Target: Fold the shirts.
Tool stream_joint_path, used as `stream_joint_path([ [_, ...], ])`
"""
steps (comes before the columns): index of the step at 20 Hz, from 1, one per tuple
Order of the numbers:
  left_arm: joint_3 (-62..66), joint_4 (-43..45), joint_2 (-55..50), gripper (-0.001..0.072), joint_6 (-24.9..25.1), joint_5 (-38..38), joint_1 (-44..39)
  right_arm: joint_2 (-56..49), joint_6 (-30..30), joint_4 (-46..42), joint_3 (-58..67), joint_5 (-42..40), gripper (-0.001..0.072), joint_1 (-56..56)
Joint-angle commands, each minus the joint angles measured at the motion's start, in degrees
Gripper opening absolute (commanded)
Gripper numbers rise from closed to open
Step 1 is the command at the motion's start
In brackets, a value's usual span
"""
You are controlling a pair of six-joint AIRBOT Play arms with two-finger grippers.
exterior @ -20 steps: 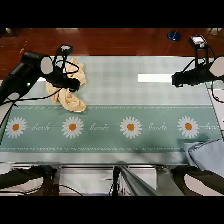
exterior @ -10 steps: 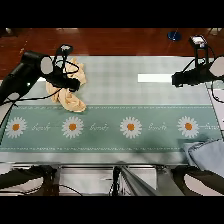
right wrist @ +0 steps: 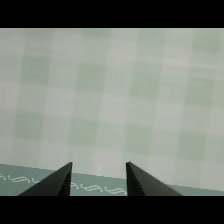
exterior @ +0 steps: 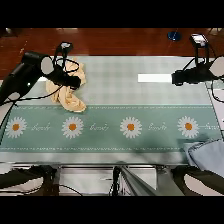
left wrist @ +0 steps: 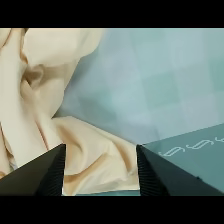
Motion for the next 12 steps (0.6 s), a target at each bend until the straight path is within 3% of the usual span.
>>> stream_joint_path([
  [1, 0.0, 0.7, -0.4, 0.0537, 0.5, 6.9, 0.3, 0.0, 0.0, -0.1, 0.0, -1.3, 0.0424, 0.0],
  [3, 0.0, 1.6, -1.0, 0.0568, 0.4, 12.3, 1.4, 0.0, 0.0, -0.3, 0.0, -1.7, 0.0424, 0.0],
  [4, 0.0, 1.6, -1.9, 0.0692, 0.1, 14.6, 2.4, 0.0, 0.0, -0.7, 0.0, -1.7, 0.0424, 0.0],
  [5, 0.0, 1.5, -3.0, 0.072, -0.3, 15.2, 3.2, 0.0, 0.0, -1.4, 0.0, -1.7, 0.0424, 0.0],
  [12, 0.0, 1.5, -11.5, 0.072, -0.2, 12.0, 5.7, 0.0, 0.0, -4.6, 0.0, -1.6, 0.0424, 0.0],
])
